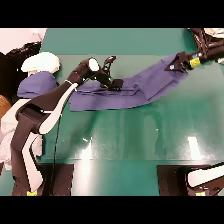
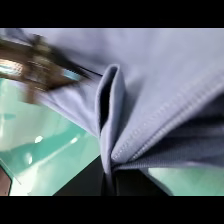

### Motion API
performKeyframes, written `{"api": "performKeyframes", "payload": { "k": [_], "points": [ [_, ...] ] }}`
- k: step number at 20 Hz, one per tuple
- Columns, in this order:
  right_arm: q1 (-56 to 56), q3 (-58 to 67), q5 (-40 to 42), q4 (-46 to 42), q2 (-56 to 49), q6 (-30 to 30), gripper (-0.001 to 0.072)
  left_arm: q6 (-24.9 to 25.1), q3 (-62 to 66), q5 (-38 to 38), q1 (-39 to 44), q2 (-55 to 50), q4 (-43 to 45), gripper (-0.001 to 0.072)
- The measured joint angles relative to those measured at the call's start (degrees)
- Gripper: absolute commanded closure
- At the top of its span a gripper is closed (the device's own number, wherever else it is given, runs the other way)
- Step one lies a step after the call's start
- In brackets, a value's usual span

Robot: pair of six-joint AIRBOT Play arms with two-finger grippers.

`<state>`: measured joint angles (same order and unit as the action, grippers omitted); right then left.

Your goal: Fold the shirts.

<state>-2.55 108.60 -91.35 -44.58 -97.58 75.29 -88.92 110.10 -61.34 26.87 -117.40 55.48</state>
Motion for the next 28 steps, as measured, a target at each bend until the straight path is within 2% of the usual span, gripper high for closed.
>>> {"api": "performKeyframes", "payload": {
  "k": [7,12,16,20,21,24,25,28],
  "points": [
    [-11.15,7.65,3.41,0.04,1.51,2.21,0.0696,-0.92,1.79,0.48,0.87,-2.64,-0.13,0.0686],
    [-17.35,6.88,9.07,0.00,1.62,-0.07,0.0696,0.04,3.61,-1.27,-0.11,-0.59,2.69,0.0686],
    [-21.66,6.73,13.90,0.00,1.51,-1.73,0.0695,1.03,5.51,-4.17,-4.94,4.26,6.71,0.0685],
    [-27.41,6.71,20.63,2.45,-0.76,-5.38,0.0692,2.49,6.12,-7.74,-14.27,11.28,9.97,0.0685],
    [-29.24,6.71,22.95,4.04,-2.03,-6.88,0.0646,2.69,6.16,-8.52,-16.63,12.94,10.40,0.0685],
    [-35.65,6.75,30.60,9.68,-7.63,-13.07,0.0233,3.10,6.32,-10.84,-23.47,17.79,11.15,0.0684],
    [-37.62,6.91,32.92,11.13,-9.51,-15.17,0.0176,3.21,6.32,-11.63,-25.20,19.06,11.17,0.0685],
    [-41.62,8.96,35.56,13.81,-14.19,-18.95,0.0185,3.30,6.43,-14.25,-29.81,22.14,11.50,0.0685]
  ]
}}
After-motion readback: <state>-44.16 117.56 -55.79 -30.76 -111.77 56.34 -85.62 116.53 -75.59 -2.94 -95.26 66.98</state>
